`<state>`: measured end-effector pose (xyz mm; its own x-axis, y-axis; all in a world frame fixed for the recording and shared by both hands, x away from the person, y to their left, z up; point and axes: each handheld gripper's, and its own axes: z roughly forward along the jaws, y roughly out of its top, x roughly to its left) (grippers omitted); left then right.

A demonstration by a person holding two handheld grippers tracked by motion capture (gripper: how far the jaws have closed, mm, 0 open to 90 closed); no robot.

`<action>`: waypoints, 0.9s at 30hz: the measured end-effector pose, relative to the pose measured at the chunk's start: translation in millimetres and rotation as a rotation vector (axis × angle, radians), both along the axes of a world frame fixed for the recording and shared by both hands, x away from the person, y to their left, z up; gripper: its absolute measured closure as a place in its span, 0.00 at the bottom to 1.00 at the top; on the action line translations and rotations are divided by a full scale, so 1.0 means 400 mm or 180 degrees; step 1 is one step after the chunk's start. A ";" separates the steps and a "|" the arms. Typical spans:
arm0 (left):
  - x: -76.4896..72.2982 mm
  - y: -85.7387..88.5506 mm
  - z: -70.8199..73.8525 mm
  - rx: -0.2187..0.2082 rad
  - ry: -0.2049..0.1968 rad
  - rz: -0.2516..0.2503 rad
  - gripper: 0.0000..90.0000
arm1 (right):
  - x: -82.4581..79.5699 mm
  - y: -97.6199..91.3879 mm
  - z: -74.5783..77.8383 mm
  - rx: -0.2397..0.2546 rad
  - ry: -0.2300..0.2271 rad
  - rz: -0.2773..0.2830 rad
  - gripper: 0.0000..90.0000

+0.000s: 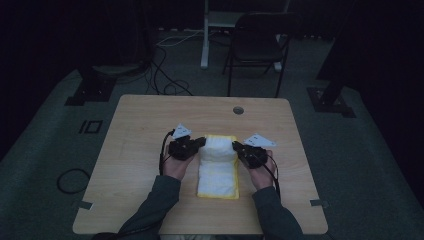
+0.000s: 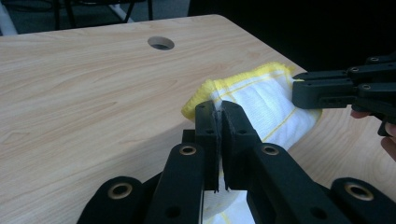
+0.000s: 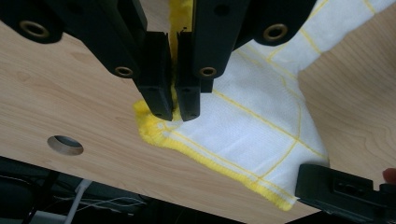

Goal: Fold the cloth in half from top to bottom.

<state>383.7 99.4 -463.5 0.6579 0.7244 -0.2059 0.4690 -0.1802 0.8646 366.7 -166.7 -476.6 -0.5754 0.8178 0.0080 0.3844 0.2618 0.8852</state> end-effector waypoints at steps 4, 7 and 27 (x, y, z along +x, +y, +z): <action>-0.011 0.001 0.000 -0.0005 -0.0013 -0.0021 0.97 | -0.011 -0.001 0.000 0.0007 -0.0002 0.0011 0.96; -0.020 0.003 -0.002 -0.0015 -0.0014 -0.0036 0.97 | -0.022 -0.001 -0.002 0.0007 -0.0004 0.0020 0.96; -0.078 0.010 -0.033 -0.0059 0.0009 -0.0104 0.96 | -0.076 -0.001 -0.034 -0.0006 0.0070 0.0090 0.96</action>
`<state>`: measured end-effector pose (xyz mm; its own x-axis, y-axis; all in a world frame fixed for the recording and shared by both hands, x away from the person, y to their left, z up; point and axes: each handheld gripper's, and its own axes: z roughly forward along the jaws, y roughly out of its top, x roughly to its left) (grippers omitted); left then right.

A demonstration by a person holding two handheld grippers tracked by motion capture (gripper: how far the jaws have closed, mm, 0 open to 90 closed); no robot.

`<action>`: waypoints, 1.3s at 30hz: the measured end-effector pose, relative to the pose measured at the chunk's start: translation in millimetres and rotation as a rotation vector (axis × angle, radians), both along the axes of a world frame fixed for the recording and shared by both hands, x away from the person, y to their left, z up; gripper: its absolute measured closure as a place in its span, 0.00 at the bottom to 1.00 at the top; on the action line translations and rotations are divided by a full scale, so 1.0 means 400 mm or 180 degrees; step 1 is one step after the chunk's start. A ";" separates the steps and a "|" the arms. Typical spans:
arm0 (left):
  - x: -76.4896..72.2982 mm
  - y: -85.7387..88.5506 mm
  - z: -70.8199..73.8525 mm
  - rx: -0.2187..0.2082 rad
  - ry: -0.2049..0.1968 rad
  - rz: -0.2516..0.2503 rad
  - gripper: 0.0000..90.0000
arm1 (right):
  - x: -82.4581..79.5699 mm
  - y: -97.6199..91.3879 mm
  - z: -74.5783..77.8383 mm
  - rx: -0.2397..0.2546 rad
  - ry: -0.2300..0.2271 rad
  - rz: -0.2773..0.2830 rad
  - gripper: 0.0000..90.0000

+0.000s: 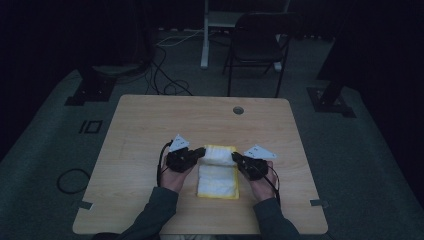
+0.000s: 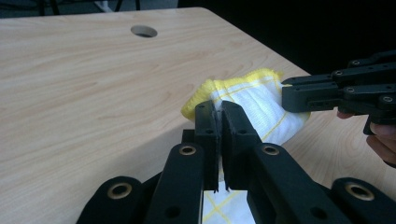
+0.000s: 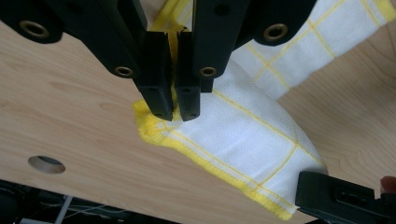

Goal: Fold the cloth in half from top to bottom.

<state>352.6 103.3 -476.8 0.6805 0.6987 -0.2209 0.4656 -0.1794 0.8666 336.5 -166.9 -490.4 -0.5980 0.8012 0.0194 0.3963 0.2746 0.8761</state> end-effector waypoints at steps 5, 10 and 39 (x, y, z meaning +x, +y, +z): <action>-0.009 0.000 -0.008 -0.0001 0.0021 -0.0021 0.96 | -0.011 0.000 -0.015 0.0008 0.0045 0.0004 0.96; -0.019 -0.003 -0.013 0.0005 0.0034 -0.0038 0.96 | -0.018 0.000 -0.024 -0.0017 0.0056 0.0015 0.96; -0.071 0.019 -0.086 -0.0039 0.0298 -0.0078 0.92 | -0.066 0.006 -0.064 -0.0025 0.0200 0.0067 0.96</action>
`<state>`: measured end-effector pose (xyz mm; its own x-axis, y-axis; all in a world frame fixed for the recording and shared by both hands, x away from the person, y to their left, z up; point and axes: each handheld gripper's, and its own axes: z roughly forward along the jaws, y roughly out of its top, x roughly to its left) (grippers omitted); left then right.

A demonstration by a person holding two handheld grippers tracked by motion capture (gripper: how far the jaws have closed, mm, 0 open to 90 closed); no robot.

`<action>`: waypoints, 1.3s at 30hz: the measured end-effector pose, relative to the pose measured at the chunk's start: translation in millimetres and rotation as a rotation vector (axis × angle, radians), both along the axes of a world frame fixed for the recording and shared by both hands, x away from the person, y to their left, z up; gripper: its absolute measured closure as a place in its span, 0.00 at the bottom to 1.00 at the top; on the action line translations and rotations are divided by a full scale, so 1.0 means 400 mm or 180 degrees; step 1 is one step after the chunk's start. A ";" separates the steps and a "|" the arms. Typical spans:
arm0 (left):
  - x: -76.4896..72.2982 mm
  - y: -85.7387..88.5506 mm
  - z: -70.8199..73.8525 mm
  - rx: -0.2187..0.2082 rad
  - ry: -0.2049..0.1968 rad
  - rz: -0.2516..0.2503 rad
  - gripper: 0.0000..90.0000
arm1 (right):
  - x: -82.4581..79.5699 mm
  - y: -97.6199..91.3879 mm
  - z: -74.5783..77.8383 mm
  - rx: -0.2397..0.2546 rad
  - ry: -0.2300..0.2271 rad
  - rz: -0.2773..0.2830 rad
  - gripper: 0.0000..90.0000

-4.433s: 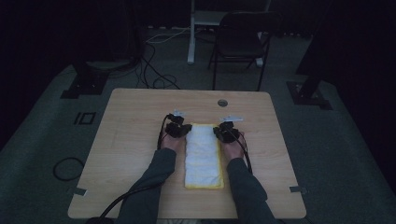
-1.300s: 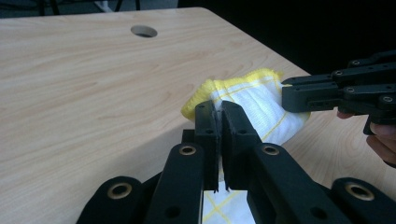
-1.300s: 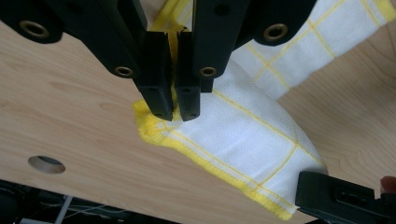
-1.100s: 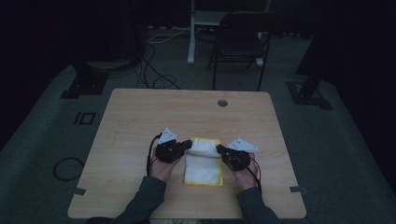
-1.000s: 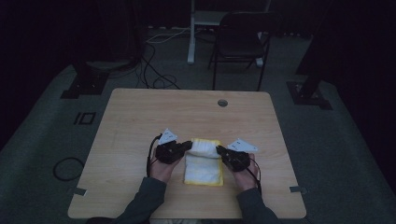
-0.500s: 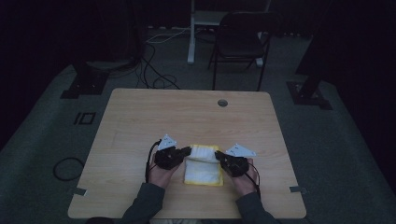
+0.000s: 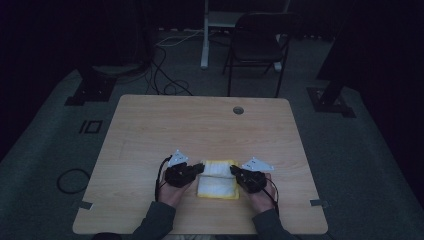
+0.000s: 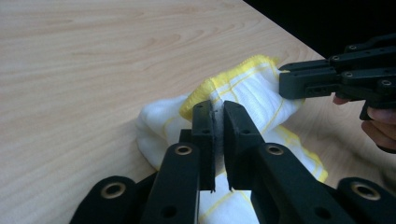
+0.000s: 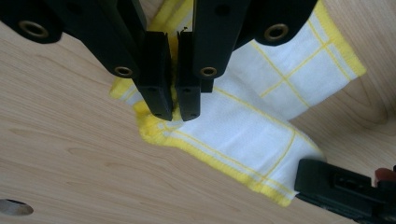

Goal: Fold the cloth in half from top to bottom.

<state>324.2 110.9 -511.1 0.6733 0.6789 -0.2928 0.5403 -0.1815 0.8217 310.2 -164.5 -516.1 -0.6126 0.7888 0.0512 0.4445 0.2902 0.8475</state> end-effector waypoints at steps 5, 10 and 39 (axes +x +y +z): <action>0.013 0.015 0.029 -0.0137 -0.0057 0.0086 0.88 | -0.003 0.001 -0.004 0.0005 0.0018 -0.0001 0.96; 0.031 0.013 0.048 -0.0132 -0.0082 0.0112 0.88 | -0.007 0.004 -0.005 0.0005 0.0011 0.0008 0.96; 0.024 -0.014 -0.025 0.0144 0.0170 -0.0233 0.87 | -0.033 0.000 -0.014 0.0047 0.0017 0.0012 0.94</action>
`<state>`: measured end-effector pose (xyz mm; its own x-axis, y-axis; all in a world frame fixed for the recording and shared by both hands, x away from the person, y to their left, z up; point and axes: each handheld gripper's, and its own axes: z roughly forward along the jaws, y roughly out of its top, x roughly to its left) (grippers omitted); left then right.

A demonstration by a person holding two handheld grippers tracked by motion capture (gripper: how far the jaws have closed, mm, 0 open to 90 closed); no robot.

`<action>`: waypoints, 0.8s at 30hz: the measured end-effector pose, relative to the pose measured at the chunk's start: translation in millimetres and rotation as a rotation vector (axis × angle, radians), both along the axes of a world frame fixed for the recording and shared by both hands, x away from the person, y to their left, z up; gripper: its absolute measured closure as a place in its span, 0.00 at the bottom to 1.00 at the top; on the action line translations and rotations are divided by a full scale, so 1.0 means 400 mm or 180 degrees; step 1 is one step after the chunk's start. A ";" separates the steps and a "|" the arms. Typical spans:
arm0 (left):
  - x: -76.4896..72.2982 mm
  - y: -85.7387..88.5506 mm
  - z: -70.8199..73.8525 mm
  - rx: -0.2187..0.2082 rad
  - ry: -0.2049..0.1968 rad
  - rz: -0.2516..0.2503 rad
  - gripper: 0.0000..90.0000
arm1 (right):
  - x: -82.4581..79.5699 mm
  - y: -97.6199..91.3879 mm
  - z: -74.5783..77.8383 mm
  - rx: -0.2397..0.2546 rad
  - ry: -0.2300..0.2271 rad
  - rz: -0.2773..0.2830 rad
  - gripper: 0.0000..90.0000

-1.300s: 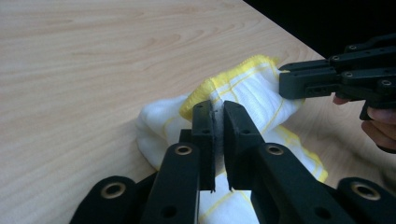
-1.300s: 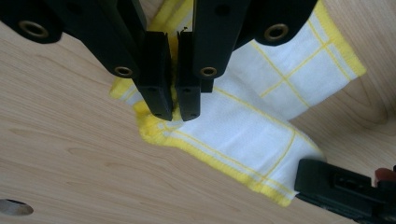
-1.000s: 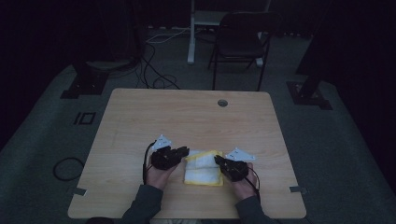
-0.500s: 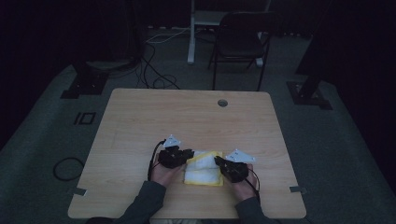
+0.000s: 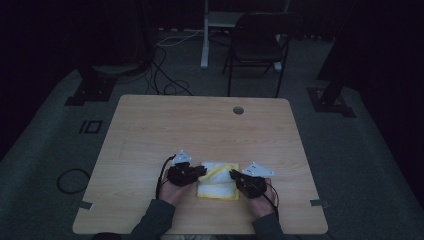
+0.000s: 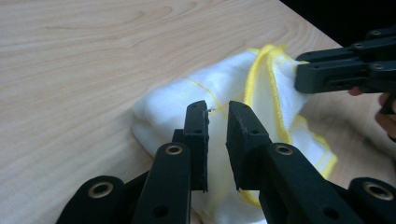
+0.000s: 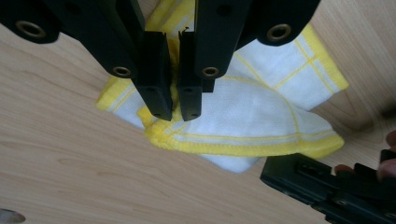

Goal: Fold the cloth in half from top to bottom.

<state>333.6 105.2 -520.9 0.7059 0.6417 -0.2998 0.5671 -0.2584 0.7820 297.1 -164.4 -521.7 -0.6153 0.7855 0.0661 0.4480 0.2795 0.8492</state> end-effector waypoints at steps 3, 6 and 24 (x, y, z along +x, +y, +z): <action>-0.016 -0.003 -0.005 -0.0032 0.0012 -0.0026 0.87 | -0.003 -0.001 -0.002 0.0012 0.0015 0.0000 0.94; -0.024 -0.003 -0.009 -0.0042 0.0021 -0.0039 0.87 | -0.005 -0.003 -0.002 0.0020 0.0012 -0.0001 0.94; -0.070 0.000 -0.017 -0.0027 0.0040 -0.0124 0.87 | -0.030 -0.047 0.022 0.0179 -0.0104 -0.0097 0.77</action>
<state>305.7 105.3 -527.9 0.7264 0.6112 -0.3141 0.5665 -0.2738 0.7772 285.3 -183.2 -512.8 -0.5939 0.7994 0.0910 0.4272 0.2175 0.8776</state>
